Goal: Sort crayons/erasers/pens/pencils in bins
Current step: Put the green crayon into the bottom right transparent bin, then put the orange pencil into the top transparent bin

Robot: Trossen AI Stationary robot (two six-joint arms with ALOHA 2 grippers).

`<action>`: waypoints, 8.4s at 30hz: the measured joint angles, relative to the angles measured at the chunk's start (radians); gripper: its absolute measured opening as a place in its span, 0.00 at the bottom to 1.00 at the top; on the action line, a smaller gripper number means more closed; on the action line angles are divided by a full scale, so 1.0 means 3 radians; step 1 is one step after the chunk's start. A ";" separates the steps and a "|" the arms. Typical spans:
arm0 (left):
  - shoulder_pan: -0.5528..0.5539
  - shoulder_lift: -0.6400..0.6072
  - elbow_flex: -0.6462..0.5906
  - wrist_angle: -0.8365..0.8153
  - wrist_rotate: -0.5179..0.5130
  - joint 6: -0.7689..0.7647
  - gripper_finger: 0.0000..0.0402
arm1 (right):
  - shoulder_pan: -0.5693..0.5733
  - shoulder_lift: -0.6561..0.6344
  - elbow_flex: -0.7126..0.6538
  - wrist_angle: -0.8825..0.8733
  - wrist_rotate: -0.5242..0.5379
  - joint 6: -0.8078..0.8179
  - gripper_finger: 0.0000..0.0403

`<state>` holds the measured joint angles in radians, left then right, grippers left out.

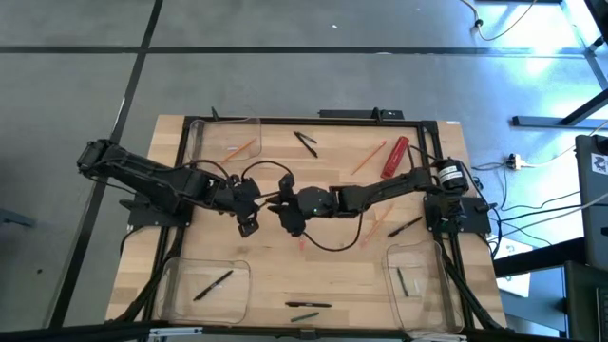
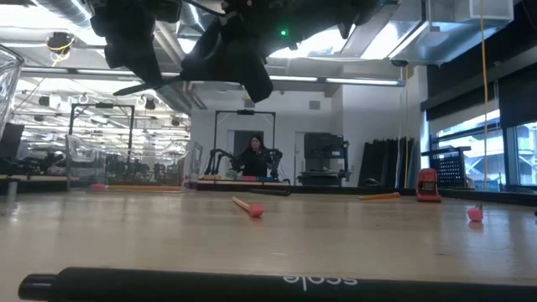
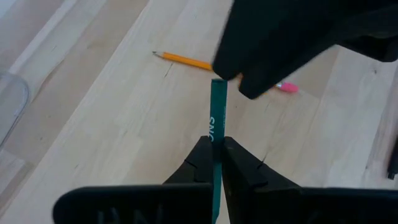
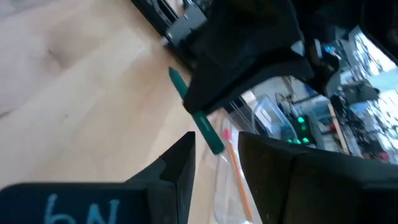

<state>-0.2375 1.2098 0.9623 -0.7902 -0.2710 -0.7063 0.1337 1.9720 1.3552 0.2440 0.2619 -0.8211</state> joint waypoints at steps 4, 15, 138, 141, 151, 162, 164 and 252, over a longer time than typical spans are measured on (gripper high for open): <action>0.0000 0.0000 0.0000 0.0000 0.0000 -0.0055 0.01 | -0.0016 0.0000 0.0000 -0.0001 -0.0044 0.0000 0.31; 0.0000 0.0000 0.0001 -0.0001 0.0000 -0.0065 0.00 | -0.0121 0.0000 0.0000 -0.0003 -0.0331 0.0078 0.31; -0.0325 -0.0669 0.0003 -0.0003 -0.0255 0.0823 0.22 | 0.0670 -0.1364 0.0005 -0.2874 0.0544 0.3699 0.12; -0.0388 -0.0669 0.0003 -0.0002 -0.0334 0.0847 0.22 | 0.0871 -0.1547 0.0006 -0.3299 0.0533 0.4423 0.12; -0.0468 -0.0668 0.0003 -0.0001 -0.0460 0.0999 0.22 | 0.1534 -0.1677 0.0005 -0.4672 -0.0392 0.6452 0.12; -0.0468 -0.0668 0.0003 -0.0003 -0.0526 0.1029 0.22 | 0.1797 -0.1677 0.0005 -0.5633 -0.2341 0.7710 0.08; -0.0468 -0.0668 0.0003 -0.0003 -0.0526 0.1029 0.22 | 0.1796 -0.1677 0.0005 -0.5647 -0.2481 0.7709 0.08; -0.0469 -0.0666 0.0000 -0.0036 -0.0604 0.0898 0.22 | 0.0508 -0.1001 -0.0174 -0.3036 -0.0196 0.5662 0.33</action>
<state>-0.3782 1.0100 0.9623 -0.8011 -0.4522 -0.4368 0.2860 1.6719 1.3029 -0.6668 0.2030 0.8774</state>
